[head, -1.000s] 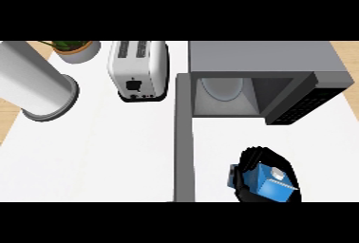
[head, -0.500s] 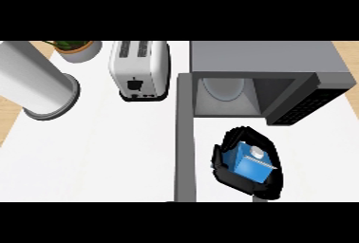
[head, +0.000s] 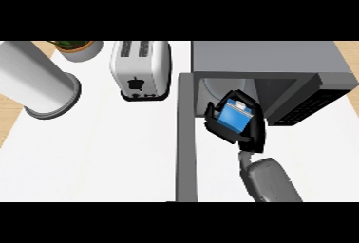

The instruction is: Pick up the milk, place it into the microwave and close the microwave

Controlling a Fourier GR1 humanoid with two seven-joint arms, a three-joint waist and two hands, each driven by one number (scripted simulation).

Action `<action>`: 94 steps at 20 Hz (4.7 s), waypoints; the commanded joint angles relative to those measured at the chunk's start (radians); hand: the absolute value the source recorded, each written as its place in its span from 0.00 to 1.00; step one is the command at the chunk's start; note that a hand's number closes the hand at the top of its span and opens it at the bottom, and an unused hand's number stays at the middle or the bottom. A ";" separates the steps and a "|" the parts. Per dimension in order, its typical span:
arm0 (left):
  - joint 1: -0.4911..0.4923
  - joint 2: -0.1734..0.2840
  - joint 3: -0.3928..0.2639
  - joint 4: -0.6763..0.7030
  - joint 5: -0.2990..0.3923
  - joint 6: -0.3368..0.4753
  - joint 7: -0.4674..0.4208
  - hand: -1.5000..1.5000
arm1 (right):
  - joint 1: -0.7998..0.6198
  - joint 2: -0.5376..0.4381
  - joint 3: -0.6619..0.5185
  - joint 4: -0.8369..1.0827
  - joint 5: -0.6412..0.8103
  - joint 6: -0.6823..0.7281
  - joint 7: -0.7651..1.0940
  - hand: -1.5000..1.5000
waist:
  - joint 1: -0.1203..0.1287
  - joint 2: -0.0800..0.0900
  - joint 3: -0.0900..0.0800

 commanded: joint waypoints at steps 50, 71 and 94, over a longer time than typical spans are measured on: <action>-0.215 0.073 0.015 0.230 -0.065 -0.069 -0.030 0.00 | -0.739 -0.219 -0.370 1.284 0.110 -0.328 -0.487 1.00 | 0.086 0.047 0.004; -0.284 0.086 -0.012 0.301 -0.100 -0.061 -0.026 0.00 | -0.730 -0.207 -0.320 1.320 0.179 -0.431 -0.460 0.00 | 0.120 0.057 0.005; -0.287 0.081 -0.013 0.344 -0.136 -0.064 -0.071 0.00 | -0.747 -0.118 -0.308 1.311 0.205 -0.385 -0.436 0.00 | 0.094 0.039 0.004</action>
